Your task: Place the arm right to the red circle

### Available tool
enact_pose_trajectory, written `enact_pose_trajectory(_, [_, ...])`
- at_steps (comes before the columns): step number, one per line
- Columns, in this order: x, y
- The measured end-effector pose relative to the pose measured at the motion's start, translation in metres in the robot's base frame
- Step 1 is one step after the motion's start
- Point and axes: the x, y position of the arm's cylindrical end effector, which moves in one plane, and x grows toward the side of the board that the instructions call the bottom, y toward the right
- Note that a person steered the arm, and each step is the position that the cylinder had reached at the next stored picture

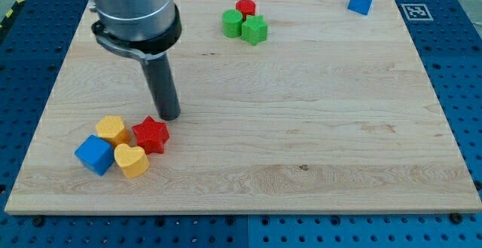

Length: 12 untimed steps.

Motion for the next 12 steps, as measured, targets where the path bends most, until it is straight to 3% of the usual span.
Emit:
enact_pose_trajectory(5, [-0.017,0.042])
enact_pose_trajectory(7, [-0.017,0.123])
enact_pose_trajectory(8, [-0.017,0.134])
enact_pose_trajectory(12, [-0.029,0.091])
